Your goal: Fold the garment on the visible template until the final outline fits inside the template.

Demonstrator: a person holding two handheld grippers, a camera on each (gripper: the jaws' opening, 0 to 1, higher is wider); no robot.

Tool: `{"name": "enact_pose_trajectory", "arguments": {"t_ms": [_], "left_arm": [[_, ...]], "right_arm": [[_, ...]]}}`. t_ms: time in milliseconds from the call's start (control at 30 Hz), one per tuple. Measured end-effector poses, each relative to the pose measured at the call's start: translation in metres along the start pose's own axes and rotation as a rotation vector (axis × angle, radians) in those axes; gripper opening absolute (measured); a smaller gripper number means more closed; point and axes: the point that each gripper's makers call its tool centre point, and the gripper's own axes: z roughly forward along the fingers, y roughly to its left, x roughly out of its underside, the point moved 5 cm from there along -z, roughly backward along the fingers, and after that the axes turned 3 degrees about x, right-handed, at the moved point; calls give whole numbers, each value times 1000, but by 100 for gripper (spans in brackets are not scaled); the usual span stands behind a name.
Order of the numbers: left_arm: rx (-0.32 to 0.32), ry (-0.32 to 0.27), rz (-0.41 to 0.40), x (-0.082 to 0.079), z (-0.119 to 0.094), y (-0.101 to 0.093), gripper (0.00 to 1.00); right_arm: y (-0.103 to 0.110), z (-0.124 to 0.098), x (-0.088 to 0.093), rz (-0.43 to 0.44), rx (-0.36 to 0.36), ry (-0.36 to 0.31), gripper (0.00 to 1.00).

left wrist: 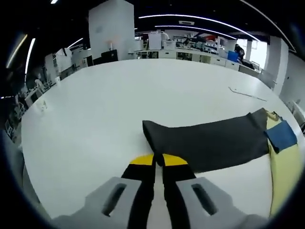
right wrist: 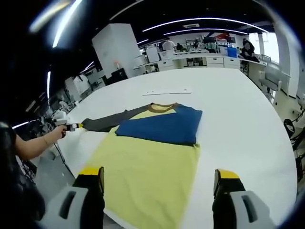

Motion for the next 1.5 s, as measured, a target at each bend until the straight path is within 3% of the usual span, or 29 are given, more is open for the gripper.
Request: {"name": "enact_pose_trajectory", "arguments": {"t_ms": [433, 867, 1500], "left_arm": [[20, -11, 17, -7, -6, -14, 2], [90, -63, 81, -33, -13, -52, 1], [216, -123, 164, -71, -26, -115, 2]], "right_arm": [[3, 0, 0, -30, -37, -8, 99], [8, -4, -2, -124, -74, -34, 100], [21, -6, 5, -156, -124, -28, 99]]}}
